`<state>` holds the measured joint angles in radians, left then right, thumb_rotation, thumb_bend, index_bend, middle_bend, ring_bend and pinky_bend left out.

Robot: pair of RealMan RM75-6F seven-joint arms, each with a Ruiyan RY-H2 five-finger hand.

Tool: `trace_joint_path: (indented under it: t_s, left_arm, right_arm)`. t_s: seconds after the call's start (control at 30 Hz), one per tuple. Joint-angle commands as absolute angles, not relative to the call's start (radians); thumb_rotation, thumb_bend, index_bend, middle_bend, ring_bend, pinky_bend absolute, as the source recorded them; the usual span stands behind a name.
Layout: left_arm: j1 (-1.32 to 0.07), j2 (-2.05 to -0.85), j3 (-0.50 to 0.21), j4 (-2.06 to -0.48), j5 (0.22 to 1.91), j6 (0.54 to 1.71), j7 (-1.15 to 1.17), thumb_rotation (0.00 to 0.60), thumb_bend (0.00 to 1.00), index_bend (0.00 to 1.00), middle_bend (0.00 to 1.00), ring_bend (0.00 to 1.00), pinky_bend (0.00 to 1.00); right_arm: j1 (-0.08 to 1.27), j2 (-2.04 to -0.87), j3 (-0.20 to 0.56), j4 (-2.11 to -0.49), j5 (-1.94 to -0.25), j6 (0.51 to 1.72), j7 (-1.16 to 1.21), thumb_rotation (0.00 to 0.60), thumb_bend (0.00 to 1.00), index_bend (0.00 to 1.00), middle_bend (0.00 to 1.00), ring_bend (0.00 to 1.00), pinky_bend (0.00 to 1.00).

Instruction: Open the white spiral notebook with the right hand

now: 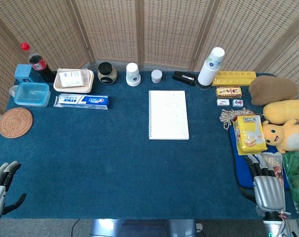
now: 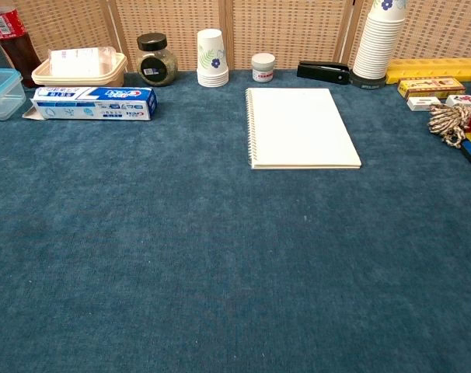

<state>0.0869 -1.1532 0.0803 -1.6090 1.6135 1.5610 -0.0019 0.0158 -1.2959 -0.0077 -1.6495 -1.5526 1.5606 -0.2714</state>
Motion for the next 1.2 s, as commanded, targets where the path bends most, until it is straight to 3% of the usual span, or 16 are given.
trace_joint_path:
  t_s: [0.03,0.33,0.67,0.83,1.2]
  left_arm:
    - [0.084,-1.154,0.081,-1.611,1.613,1.556,0.0,0.6,0.27,0.17,0.1,0.05,0.0]
    - [0.088,-1.151,0.084,-1.614,1.622,1.57,0.001,0.6,0.27,0.17,0.1,0.05,0.0]
    - [0.084,-1.14,0.078,-1.618,1.622,1.576,-0.003,0.6,0.27,0.17,0.1,0.05,0.0]
    - [0.076,-1.139,0.074,-1.621,1.616,1.565,0.001,0.6,0.27,0.17,0.1,0.05,0.0]
    - [0.053,-1.142,0.062,-1.636,1.632,1.559,0.017,0.6,0.27,0.17,0.1,0.05,0.0]
  right_arm:
    - [0.015,-1.297,-0.006,-1.647,-1.553,1.561,-0.267,0.6,0.17,0.11,0.15,0.02,0.14]
    - [0.046,-1.312,0.014,-1.644,-1.571,1.53,-0.244,0.6,0.17,0.11,0.15,0.02,0.14]
    - [0.211,-1.39,0.118,-1.694,-1.537,1.353,-0.32,0.6,0.17,0.09,0.14,0.02,0.14]
    - [0.311,-1.49,0.182,-1.649,-1.47,1.253,-0.369,0.6,0.17,0.09,0.14,0.02,0.14]
    - [0.486,-1.742,0.284,-1.386,-1.378,1.172,-0.413,0.6,0.17,0.09,0.14,0.02,0.14]
